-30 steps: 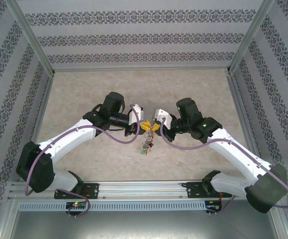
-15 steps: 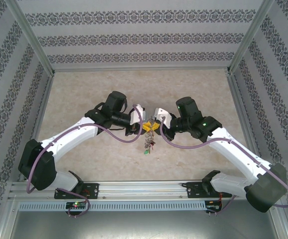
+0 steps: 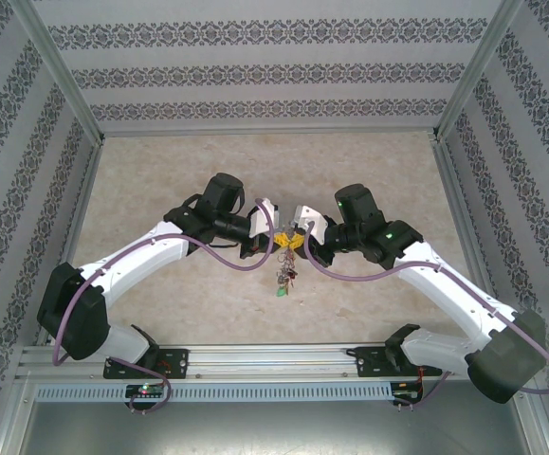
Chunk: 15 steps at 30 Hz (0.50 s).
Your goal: Put the keys on the keyring
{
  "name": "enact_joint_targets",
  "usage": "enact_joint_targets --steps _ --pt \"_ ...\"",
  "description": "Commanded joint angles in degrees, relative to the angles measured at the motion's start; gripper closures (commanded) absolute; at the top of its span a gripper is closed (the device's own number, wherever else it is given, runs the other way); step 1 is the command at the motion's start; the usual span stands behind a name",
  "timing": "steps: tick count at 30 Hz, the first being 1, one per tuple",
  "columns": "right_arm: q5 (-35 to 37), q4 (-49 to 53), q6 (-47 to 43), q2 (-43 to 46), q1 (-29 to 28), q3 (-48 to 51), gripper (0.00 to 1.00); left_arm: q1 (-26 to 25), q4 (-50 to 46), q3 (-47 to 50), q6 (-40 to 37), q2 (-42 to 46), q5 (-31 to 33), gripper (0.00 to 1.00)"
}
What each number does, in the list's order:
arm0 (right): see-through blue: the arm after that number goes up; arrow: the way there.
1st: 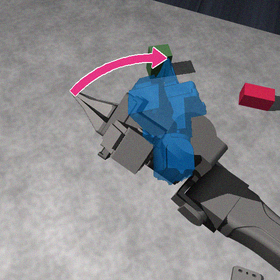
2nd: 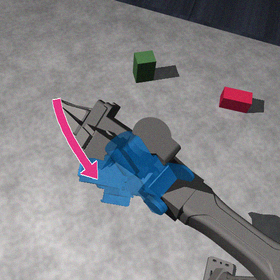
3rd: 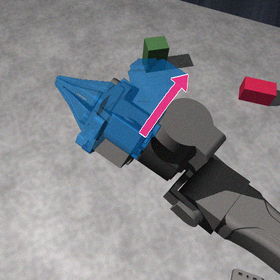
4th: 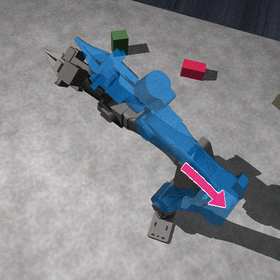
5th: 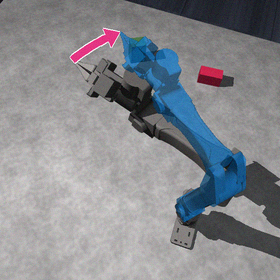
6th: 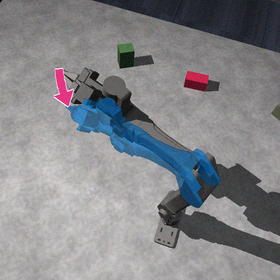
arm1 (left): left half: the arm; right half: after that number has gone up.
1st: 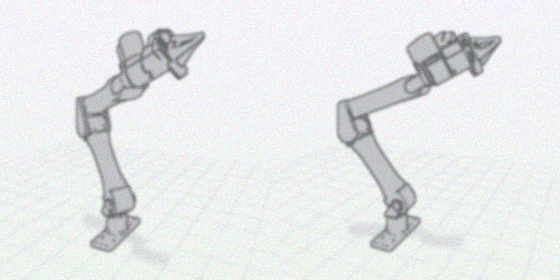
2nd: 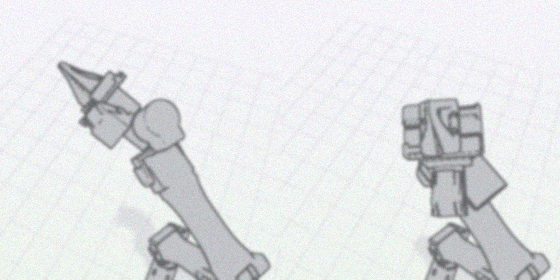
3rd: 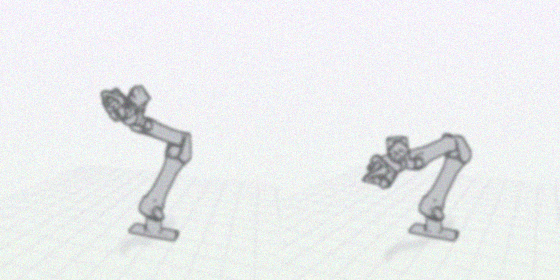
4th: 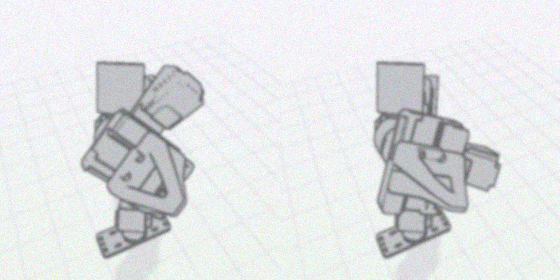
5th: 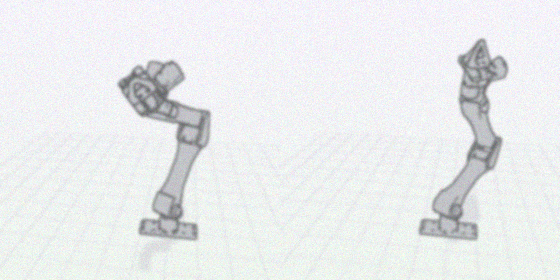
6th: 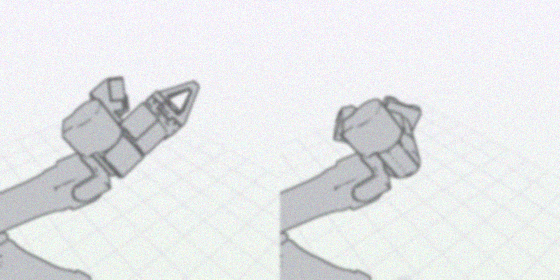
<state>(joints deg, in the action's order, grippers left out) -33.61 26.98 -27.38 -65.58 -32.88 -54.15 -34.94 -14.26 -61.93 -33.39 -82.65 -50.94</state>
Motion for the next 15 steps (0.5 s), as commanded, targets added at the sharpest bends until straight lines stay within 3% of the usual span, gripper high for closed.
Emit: enact_joint_targets --steps 1,8,15 --pt "-1.5 -2.5 0.3 2.4 0.1 2.2 0.84 -0.4 11.2 2.2 6.1 2.0 -3.8 1.00" --pt "-9.4 -12.6 6.3 6.2 3.2 8.0 0.85 -0.2 29.0 5.9 18.3 1.2 -10.6 1.00" --pt "-11.5 -13.3 6.1 7.2 5.2 8.0 0.93 -0.2 30.1 7.0 19.0 1.7 -11.9 1.00"
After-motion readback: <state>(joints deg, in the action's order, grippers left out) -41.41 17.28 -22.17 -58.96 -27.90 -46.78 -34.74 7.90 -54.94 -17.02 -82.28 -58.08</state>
